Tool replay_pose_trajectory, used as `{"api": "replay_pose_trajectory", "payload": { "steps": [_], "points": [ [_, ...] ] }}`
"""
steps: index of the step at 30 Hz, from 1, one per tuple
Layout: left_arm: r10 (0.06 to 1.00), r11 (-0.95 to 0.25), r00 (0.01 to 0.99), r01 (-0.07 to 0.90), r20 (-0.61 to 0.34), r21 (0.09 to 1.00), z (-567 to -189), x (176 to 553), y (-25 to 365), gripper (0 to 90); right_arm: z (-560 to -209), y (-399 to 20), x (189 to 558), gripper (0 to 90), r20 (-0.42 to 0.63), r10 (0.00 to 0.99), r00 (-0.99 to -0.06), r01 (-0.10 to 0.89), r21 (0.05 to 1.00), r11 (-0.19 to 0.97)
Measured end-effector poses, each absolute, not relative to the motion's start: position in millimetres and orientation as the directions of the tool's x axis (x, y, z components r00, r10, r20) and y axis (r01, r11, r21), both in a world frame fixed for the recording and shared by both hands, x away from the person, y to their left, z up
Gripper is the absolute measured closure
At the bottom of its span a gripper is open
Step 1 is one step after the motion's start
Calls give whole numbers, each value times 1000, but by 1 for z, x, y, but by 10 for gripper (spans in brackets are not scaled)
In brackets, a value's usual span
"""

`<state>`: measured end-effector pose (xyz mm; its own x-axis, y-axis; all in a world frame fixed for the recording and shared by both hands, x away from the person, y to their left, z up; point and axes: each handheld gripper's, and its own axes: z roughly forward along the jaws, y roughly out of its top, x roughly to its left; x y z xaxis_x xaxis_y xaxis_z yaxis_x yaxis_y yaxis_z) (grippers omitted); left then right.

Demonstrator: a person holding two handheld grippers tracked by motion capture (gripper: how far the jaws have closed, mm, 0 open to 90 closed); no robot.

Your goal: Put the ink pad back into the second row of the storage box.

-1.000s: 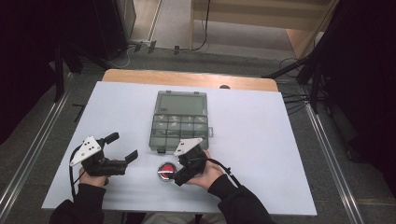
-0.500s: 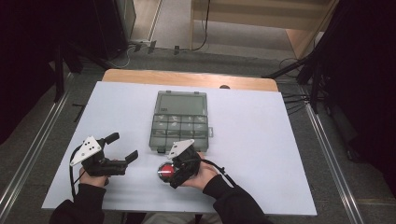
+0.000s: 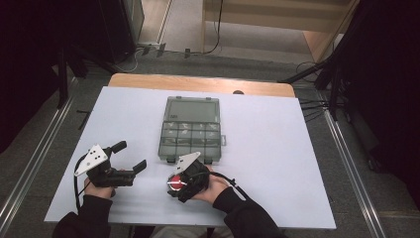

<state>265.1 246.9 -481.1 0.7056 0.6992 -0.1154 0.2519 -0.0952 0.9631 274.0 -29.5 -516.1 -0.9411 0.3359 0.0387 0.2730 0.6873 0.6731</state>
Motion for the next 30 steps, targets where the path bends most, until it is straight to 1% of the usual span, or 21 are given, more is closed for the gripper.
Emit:
{"api": "replay_pose_trajectory", "payload": {
  "steps": [2,3,4,5,7,12,17,30],
  "points": [
    [699,-95,706,252,-116,963,-481,265,247,0,-517,-29,274,176,36,334,-942,270,672,689],
    [699,-95,706,252,-116,963,-481,265,247,0,-517,-29,273,204,32,339,-940,273,666,695],
    [699,-95,706,252,-116,963,-481,265,247,0,-517,-29,272,251,7,347,-938,265,662,702],
    [699,-95,706,252,-116,963,-481,265,247,0,-517,-29,272,251,7,347,-938,265,662,702],
    [699,-95,706,252,-116,963,-481,265,247,0,-517,-29,271,302,5,343,-939,258,668,698],
    [699,-96,706,250,-114,963,-481,265,247,0,-515,-29,269,306,-17,348,-937,249,665,704],
    [698,-95,707,252,-116,963,-481,265,247,0,-509,-33,270,307,-24,351,-936,241,684,689],
    [698,-92,707,253,-119,963,-481,265,247,0,-489,-55,281,307,-23,416,-909,270,727,631]
  ]
}}
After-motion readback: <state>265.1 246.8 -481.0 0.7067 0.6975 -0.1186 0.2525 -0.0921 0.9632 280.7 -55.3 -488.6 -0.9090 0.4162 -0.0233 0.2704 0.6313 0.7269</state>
